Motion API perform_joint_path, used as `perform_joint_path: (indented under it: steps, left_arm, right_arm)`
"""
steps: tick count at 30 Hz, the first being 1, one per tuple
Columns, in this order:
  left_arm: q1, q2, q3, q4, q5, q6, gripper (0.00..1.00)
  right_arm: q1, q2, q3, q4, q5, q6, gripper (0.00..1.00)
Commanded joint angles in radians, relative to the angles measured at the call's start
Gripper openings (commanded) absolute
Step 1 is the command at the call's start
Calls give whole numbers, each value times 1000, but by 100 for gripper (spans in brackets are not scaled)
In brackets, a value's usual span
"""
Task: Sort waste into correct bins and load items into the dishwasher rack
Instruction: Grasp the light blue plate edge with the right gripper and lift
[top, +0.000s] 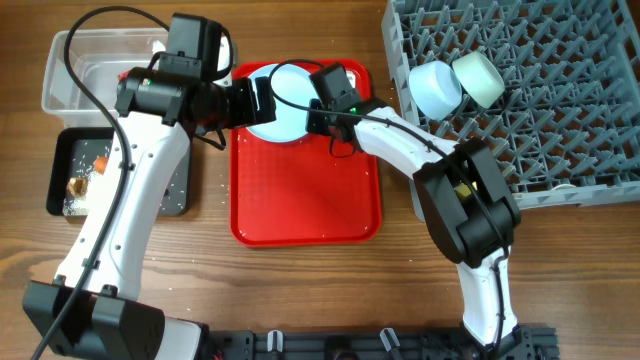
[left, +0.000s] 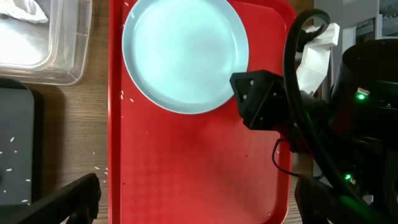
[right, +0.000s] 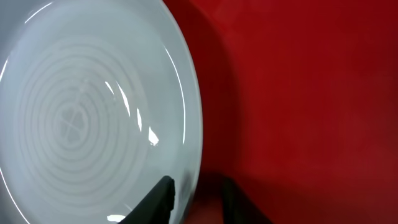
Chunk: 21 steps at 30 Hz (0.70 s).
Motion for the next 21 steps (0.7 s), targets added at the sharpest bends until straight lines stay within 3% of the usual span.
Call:
perform_joint_path:
  steps: [1,8,11,13,21]
  left_arm:
    - [-5,6,6,3,5,-8,100]
    - [-5,6,6,3,5,-8,100]
    - [-5,6,6,3,5,-8,100]
    - [-5,6,6,3,5,-8,100]
    - [-5,6,6,3,5,-8,100]
  right_arm:
    - [8,18,10,-38,-1,52,19]
    - [-18,18,122,-286,-24,32,12]
    - [-56,12,184,-398,-53,-94,12]
    - [-82,-1,201,-452,-52,-157,4]
    - [-156,-115,202,-467,-77,-264,4]
